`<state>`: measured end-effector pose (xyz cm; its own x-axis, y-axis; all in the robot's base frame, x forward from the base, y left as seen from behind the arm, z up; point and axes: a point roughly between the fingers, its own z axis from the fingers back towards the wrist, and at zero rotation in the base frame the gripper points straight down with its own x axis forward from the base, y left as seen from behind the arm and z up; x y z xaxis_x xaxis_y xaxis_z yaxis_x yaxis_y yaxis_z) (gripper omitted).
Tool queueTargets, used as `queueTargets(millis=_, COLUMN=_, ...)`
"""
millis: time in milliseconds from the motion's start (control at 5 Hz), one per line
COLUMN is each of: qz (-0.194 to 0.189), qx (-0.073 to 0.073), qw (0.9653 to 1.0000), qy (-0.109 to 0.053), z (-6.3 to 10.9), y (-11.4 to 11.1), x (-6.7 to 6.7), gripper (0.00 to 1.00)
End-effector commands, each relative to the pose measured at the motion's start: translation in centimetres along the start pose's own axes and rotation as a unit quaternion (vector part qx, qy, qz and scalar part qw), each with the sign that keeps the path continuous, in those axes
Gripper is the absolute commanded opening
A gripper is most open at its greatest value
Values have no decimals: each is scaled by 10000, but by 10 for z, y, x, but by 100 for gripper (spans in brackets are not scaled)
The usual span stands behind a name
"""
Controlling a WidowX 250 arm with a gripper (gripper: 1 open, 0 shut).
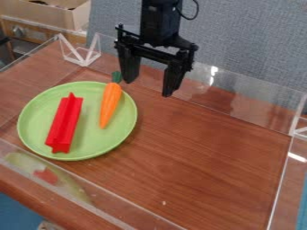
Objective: Put the carrot on the left side
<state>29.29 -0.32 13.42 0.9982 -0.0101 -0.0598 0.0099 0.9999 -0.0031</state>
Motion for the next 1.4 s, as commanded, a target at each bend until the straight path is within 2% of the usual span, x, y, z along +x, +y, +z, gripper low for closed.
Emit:
queueTargets(millis=0, qz=-193, qx=1, qw=9998, qy=31, z=-3, y=-8, x=-6, gripper=100)
queueTargets(millis=200, qz=-384, qx=0, qw=9992, qy=55, z=-6, y=-17, x=-13, gripper=100)
queueTargets(millis=400, qz=-52, qx=-2, qw=10000, qy=-62, z=2, y=-11, x=-1, gripper=100)
queueTargets(millis=600, qz=345, qx=65, qw=9992, qy=-197, z=8, y=6, x=14, gripper=100)
queueTargets(millis=800, qz=192, qx=71, qw=9995, qy=-223, z=3, y=15, x=14, gripper=100)
queueTargets(millis=1000, qz=-38, qx=54, qw=9998, qy=-170, z=-3, y=16, x=10, gripper=100)
queueTargets(millis=1200, qz=-284, qx=1, qw=9993, qy=-251, z=-2, y=9, x=5, gripper=100)
